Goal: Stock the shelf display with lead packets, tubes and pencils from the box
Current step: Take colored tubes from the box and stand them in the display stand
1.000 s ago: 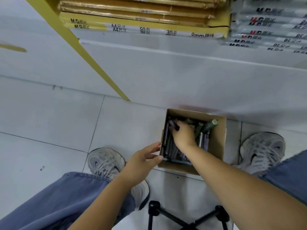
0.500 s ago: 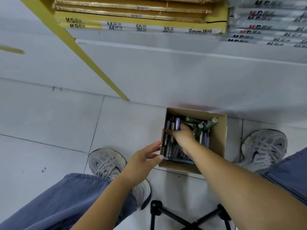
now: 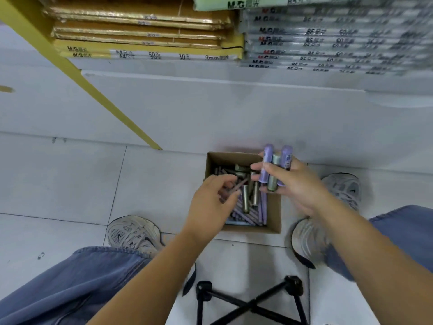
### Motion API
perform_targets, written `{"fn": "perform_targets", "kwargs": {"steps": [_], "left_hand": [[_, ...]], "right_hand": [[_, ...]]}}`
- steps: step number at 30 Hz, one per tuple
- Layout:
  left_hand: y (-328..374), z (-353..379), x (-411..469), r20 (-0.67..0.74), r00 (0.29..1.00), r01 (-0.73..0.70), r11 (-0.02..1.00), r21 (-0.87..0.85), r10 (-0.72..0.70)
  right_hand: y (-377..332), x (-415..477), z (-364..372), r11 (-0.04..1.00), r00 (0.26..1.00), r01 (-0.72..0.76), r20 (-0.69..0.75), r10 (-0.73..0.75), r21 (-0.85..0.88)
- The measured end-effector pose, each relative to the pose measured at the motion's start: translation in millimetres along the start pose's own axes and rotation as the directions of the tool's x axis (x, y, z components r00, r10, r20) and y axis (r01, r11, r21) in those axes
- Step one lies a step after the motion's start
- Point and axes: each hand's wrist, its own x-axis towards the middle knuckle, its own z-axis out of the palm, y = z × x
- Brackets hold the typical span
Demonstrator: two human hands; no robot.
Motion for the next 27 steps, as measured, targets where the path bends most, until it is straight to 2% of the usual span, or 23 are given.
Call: {"fn": "perform_targets", "kwargs": {"steps": [1,3,6,9,12,14,18,21,27], "left_hand": [[2,11,8,0.063,0.992,0.108,0.993,-0.039,-0.105],[0,31,24,0.208,0.925,0.337,0.939,-0.067,-0.317],[-10,53,42,0.342,0.824,0.484,0.875,-0.011,-0.452],[-19,70,56,0.325,0.815,0.474,0.875,0.102,-0.479],[-25,87,62,0.265,0.839,0.425,0.877,0.225,-0.475],[-28,92,63,0.224,0.858,0.412,0.88,0.236,-0.461],[-36,92,63,0.219,0.873,0.446,0.895,0.006,-0.437],[-37,92,65,0.228,0.867,0.483,0.861,-0.16,-0.444],[-35,98,71,0.24,0.875,0.463,0.871,-0.165,-0.42]], "right_hand": [[-5,-7,-10,1.0,1.0,0.005,0.004,-0.005,0.006],[-5,-17,-28,1.0,1.0,-0.006,0.007,0.006,0.014],[6,-25,-44,0.999,0.999,-0.032,-0.041,0.034,0.028],[19,-24,-51,0.997,0.994,-0.049,-0.096,0.054,0.057],[28,-21,-55,0.997,0.991,-0.065,-0.116,0.07,0.047],[31,-19,-55,0.996,0.99,-0.071,-0.122,0.077,0.053],[35,-17,-59,0.996,0.988,-0.068,-0.131,0.076,0.065],[38,-18,-61,0.995,0.988,-0.062,-0.136,0.073,0.08],[43,-20,-64,0.994,0.987,-0.06,-0.146,0.073,0.087]]}}
